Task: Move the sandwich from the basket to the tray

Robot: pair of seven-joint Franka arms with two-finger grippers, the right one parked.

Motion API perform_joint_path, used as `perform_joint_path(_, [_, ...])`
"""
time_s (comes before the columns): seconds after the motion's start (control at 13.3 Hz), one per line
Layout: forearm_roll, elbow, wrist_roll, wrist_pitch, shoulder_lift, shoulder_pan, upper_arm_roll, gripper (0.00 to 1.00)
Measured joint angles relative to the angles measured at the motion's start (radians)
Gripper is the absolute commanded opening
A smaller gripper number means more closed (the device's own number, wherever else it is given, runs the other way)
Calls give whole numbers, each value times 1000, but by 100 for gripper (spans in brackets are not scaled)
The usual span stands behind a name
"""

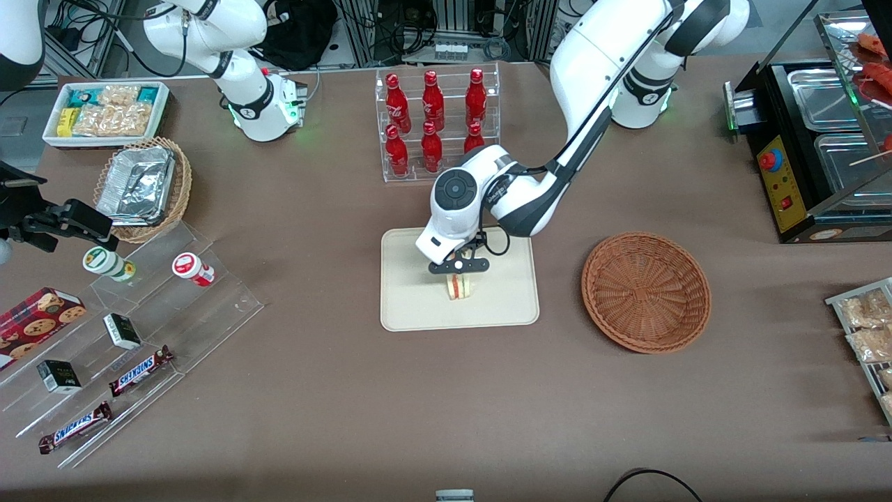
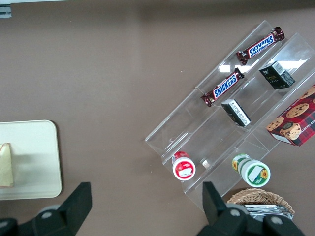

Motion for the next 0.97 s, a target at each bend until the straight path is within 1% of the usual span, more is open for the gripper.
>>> perform_joint_path(0.15, [0,4,-1,-4,0,0,2,100])
perform_joint_path(0.3, [0,26,-2,-68,-29,5,5,100])
perform_joint_path(0.45, [-1,41,-8,-135,-97,6,29,100])
perform_joint_path(0.75, [-2,44,-60,-306,-262,22,125,100])
perform_joint_path(0.97, [-2,46,-65,-454,-388,118,141,100])
